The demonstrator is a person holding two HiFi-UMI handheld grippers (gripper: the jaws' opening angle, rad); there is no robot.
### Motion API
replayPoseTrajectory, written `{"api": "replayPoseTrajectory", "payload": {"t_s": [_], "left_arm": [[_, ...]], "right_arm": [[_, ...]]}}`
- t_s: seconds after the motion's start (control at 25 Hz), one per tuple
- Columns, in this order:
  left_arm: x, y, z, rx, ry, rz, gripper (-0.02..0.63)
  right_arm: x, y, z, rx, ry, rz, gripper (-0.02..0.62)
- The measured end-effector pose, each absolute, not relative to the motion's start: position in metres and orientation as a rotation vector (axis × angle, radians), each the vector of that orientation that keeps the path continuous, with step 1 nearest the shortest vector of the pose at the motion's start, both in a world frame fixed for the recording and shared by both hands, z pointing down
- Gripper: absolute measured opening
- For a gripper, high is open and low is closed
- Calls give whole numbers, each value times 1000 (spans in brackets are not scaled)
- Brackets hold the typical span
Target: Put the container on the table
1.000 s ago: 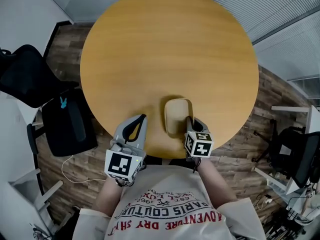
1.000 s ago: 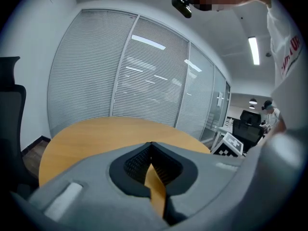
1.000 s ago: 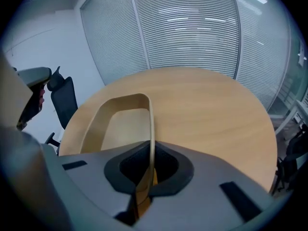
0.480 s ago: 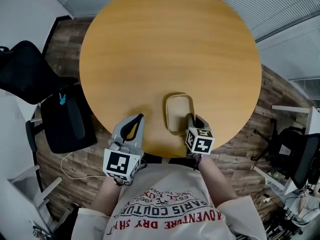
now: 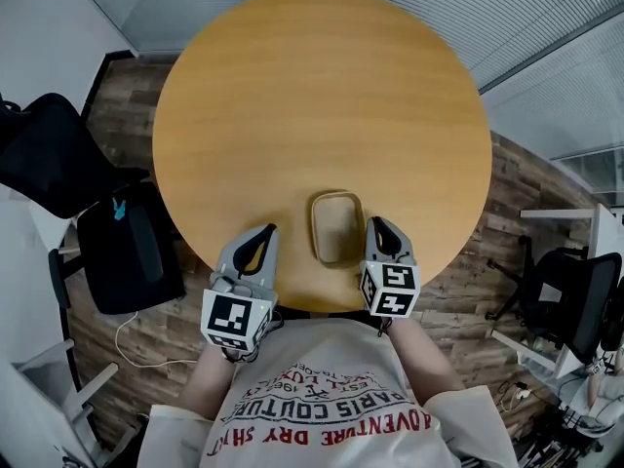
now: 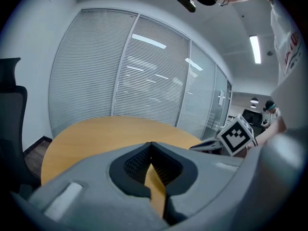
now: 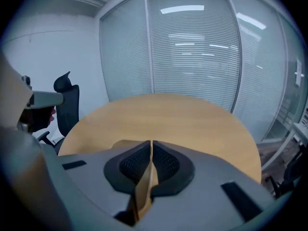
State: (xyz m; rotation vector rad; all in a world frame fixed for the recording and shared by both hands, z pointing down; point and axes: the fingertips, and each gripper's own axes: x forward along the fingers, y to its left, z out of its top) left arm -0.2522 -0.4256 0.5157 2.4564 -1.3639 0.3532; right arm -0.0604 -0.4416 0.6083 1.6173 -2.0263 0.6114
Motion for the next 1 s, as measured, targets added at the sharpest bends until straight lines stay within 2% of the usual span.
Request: {"api": "replayPoseTrajectory", "payload": {"t_s": [0.08,0.64,1.0], "left_arm": [[-251,-423,506,2464,-1379,340,-3],[-256,-426,411,2589,-1562,130,-3],[-256,-419,384,2628,-1624,93,-3]], "right_arm": [[-62,-441,582,1627,-2079,538,9],[-55,-433,436,1791,-2415,178,8],[-38,-414,414,1836,-2463,99,7]]}}
